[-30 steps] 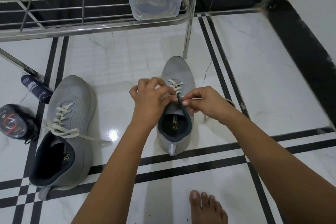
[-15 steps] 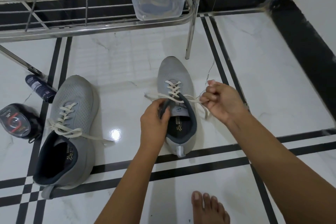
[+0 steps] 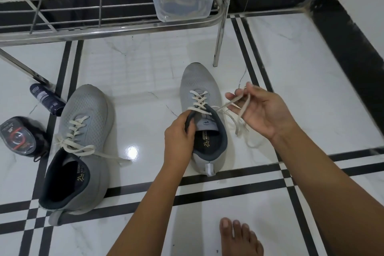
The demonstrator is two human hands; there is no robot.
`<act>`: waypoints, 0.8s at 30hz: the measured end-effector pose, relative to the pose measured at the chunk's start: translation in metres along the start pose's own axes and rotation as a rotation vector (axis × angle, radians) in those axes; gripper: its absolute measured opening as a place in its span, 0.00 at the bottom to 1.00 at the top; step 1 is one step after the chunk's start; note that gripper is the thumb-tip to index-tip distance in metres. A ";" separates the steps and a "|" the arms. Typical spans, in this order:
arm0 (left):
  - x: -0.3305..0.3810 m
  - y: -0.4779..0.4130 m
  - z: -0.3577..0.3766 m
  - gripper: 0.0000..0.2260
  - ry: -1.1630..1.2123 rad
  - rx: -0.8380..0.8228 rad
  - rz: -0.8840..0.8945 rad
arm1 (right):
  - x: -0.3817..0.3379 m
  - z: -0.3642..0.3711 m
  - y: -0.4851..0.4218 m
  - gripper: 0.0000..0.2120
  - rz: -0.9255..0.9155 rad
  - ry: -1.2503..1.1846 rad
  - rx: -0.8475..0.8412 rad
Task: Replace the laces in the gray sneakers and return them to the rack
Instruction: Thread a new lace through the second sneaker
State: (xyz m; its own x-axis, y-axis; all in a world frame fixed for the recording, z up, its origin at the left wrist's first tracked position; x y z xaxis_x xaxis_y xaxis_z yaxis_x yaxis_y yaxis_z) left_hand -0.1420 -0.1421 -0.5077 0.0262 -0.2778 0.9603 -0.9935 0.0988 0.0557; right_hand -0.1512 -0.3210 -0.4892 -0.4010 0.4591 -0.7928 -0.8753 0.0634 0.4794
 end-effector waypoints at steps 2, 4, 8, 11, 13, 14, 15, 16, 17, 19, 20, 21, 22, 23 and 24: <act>-0.002 -0.001 0.000 0.13 0.019 0.022 -0.016 | 0.008 -0.005 -0.001 0.16 0.086 -0.099 0.061; -0.004 0.000 -0.001 0.12 0.036 0.058 -0.030 | 0.020 -0.013 -0.001 0.16 0.182 -0.026 0.149; -0.005 0.001 0.000 0.11 0.056 0.078 -0.048 | 0.034 -0.021 -0.005 0.16 0.305 0.379 0.204; -0.004 0.000 0.002 0.12 0.040 0.054 -0.041 | 0.031 -0.015 -0.006 0.12 0.321 0.787 0.165; -0.002 -0.001 0.002 0.12 0.023 0.029 -0.041 | 0.020 -0.012 -0.006 0.03 0.270 1.069 0.173; -0.002 -0.002 0.002 0.12 0.014 0.014 -0.041 | 0.017 -0.013 -0.006 0.06 0.241 1.204 0.173; -0.001 -0.003 0.003 0.12 0.006 -0.002 -0.042 | 0.015 -0.012 -0.007 0.10 0.214 1.328 0.165; 0.000 -0.004 0.003 0.12 -0.002 -0.016 -0.042 | 0.012 -0.012 -0.008 0.12 0.183 1.423 0.154; 0.000 -0.005 0.003 0.12 -0.010 -0.029 -0.047 | 0.011 -0.011 -0.008 0.12 0.165 1.489 0.137; 0.000 -0.006 0.003 0.12 -0.012 -0.042 -0.068 | 0.012 -0.010 -0.007 0.11 0.169 1.442 0.111; 0.001 -0.006 0.002 0.12 0.002 -0.033 -0.081 | 0.012 -0.010 -0.007 0.12 0.180 1.357 0.111; 0.004 -0.006 0.000 0.12 0.022 -0.010 -0.088 | 0.009 -0.010 -0.006 0.13 0.181 1.276 0.124; 0.009 -0.006 -0.004 0.11 0.045 0.028 -0.080 | 0.005 -0.008 -0.005 0.12 0.176 1.217 0.135; 0.016 -0.006 -0.008 0.10 0.063 0.065 -0.055 | 0.000 -0.004 -0.003 0.11 0.172 1.166 0.130; 0.023 -0.006 -0.009 0.07 0.085 0.087 -0.028 | -0.004 0.003 -0.002 0.10 0.167 1.119 0.106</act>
State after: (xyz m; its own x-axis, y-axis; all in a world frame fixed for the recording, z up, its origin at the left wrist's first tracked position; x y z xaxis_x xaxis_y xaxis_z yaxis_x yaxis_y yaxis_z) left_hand -0.1347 -0.1404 -0.4831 0.0599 -0.1972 0.9785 -0.9980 0.0077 0.0626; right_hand -0.1477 -0.3204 -0.4861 -0.5731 -0.5775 -0.5814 -0.7824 0.1745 0.5979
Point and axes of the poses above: each hand's wrist, its own y-axis away from the middle knuckle, its own z-axis out of the palm, x = y × z, the point moved 9 cm from there along -y, towards the middle knuckle, and after that the axes turned 15 degrees about y, right-handed, at the moved point
